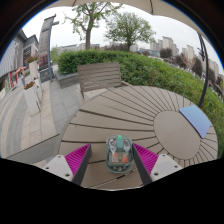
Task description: Arrange mouse
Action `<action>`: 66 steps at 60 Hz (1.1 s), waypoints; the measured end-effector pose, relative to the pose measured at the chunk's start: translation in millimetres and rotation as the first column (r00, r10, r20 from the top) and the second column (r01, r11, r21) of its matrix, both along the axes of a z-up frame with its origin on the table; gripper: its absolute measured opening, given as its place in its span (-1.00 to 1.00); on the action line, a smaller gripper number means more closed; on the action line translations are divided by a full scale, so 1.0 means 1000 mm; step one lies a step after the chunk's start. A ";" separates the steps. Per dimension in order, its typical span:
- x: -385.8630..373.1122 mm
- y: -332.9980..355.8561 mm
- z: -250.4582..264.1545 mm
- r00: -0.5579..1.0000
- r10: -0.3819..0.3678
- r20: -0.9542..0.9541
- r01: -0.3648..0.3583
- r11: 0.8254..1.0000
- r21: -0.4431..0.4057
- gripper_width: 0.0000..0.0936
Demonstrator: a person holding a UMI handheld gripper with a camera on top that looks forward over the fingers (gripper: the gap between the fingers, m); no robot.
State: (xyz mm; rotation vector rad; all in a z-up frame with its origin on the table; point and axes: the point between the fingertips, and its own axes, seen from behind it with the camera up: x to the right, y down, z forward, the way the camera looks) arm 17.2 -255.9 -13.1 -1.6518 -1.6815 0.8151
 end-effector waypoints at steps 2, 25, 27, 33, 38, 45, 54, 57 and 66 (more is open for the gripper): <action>-0.001 -0.001 0.000 1.000 -0.001 0.002 0.001 1.000 -0.009 0.70; 0.019 0.034 0.062 0.998 0.065 0.002 -0.065 0.997 -0.034 -0.24; 0.021 0.046 0.079 0.998 0.068 -0.004 -0.068 0.997 -0.039 -0.24; 0.021 0.107 0.121 0.999 0.038 -0.017 -0.039 0.997 -0.060 -0.24; 0.001 0.174 0.146 0.999 0.003 -0.043 -0.004 0.999 -0.039 -0.24; -0.038 0.277 0.151 0.995 -0.079 -0.054 0.080 0.997 -0.002 -0.24; -0.086 0.384 0.109 0.990 -0.141 -0.019 0.141 0.990 -0.002 -0.24; -0.098 0.408 0.087 0.990 -0.143 0.005 0.143 0.990 -0.001 -0.24; -0.123 0.453 0.025 0.994 -0.096 0.058 0.094 0.995 0.022 -0.23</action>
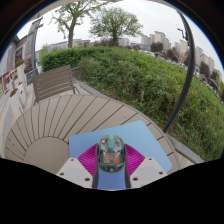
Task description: Arrange mouse
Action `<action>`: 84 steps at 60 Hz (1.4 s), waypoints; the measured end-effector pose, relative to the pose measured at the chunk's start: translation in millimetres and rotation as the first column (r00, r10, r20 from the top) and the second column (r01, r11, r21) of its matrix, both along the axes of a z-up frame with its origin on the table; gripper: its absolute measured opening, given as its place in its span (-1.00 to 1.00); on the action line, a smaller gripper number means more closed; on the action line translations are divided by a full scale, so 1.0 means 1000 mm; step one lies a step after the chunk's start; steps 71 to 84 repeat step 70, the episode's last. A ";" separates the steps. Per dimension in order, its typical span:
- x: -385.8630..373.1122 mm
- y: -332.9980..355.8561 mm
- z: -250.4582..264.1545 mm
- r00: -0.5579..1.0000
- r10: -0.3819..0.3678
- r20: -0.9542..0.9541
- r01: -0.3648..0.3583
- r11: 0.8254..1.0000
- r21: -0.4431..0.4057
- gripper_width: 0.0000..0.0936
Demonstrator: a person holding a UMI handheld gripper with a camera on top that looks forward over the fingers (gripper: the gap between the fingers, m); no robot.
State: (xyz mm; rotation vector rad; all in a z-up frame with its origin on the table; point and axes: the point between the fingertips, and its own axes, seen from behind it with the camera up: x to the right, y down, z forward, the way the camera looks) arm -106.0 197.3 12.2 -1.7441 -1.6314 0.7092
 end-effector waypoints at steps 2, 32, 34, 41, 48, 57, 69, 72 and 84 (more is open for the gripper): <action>-0.001 0.008 -0.010 1.000 0.004 0.015 -0.004 1.000 0.013 -0.19; 0.170 -0.003 0.107 0.985 0.070 0.157 -0.059 0.996 -0.072 0.83; 0.189 -0.001 0.125 0.983 0.088 0.162 -0.079 0.995 -0.059 0.83; 0.239 -0.003 0.155 0.983 0.090 0.158 -0.090 0.996 -0.009 0.83; 0.259 -0.015 0.180 0.985 0.120 0.122 -0.122 0.993 0.004 0.81; 0.264 -0.020 0.191 0.988 0.121 0.095 -0.122 0.992 0.005 0.82; 0.268 -0.027 0.188 0.988 0.118 0.099 -0.117 0.993 -0.014 0.83; 0.269 -0.030 0.188 0.988 0.120 0.099 -0.118 0.993 -0.022 0.83; 0.269 -0.030 0.188 0.988 0.120 0.099 -0.118 0.993 -0.022 0.83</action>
